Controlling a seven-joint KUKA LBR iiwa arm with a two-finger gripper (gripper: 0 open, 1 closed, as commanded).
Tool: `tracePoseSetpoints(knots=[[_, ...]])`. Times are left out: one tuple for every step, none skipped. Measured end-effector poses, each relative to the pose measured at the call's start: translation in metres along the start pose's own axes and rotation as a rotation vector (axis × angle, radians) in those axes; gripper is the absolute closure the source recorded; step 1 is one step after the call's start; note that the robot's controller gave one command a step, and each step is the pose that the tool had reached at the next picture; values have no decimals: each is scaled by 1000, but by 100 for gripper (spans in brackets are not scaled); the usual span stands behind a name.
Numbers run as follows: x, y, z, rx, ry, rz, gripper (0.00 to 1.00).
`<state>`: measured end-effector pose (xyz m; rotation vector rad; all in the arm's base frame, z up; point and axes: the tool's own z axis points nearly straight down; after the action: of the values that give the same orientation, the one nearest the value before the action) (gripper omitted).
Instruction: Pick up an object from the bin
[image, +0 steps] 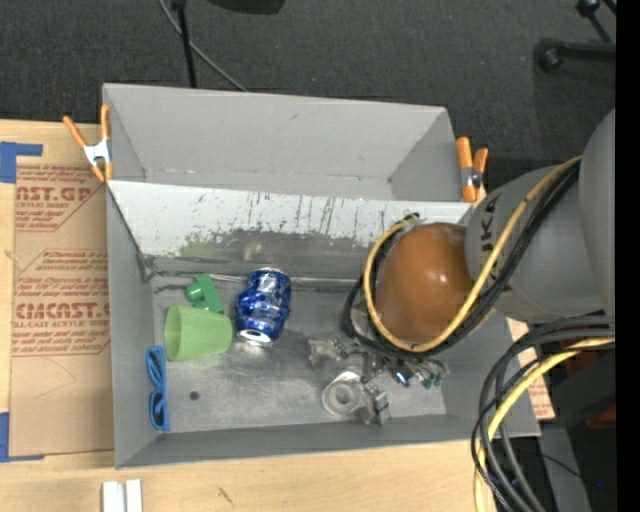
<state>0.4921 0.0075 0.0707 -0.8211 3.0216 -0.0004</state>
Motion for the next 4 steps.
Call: tracePoseSetpoints(knots=[[-1, 0, 0, 0, -3, 2, 0], [-2, 0, 0, 1, -5, 3, 0], [-1, 0, 0, 0, -4, 3, 100], [-1, 0, -11, -3, 9, 5, 100]])
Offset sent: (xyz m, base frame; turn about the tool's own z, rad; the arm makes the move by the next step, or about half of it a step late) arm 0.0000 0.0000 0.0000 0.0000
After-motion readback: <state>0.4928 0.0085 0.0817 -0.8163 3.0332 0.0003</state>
